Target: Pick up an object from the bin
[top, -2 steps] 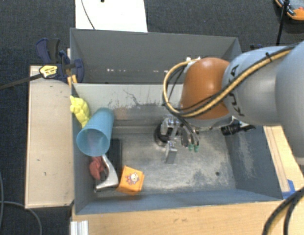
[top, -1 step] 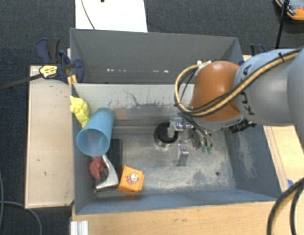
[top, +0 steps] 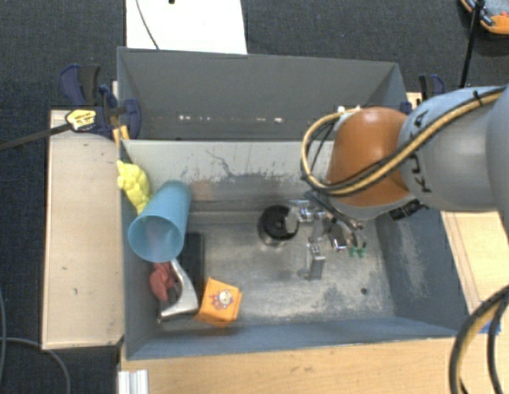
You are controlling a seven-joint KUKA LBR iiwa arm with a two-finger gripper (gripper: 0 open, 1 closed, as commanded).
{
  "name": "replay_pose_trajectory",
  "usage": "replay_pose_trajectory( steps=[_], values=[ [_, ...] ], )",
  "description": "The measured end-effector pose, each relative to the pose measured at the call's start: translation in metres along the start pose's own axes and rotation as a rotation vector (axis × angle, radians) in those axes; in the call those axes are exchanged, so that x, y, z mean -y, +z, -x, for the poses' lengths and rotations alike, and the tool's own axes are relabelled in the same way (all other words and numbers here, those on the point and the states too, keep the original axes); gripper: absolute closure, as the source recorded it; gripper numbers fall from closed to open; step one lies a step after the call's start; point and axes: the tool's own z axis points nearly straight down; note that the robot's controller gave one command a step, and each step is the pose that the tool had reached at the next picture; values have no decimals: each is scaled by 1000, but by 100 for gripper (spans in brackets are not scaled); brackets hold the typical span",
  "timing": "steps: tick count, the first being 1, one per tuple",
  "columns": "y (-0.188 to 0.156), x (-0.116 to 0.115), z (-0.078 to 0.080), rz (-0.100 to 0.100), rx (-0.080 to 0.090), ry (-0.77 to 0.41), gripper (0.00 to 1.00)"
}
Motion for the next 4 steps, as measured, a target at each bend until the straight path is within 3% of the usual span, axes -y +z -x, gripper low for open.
replay_pose_trajectory(
  steps=[1, 2, 3, 4],
  values=[
    [9, 8, 17, 2, 3, 120, 0],
    [14, -1, 22, 1, 4, 73, 0],
    [25, 12, 19, 2, 15, 249, 100],
    [25, 12, 19, 2, 15, 250, 100]
  ],
)
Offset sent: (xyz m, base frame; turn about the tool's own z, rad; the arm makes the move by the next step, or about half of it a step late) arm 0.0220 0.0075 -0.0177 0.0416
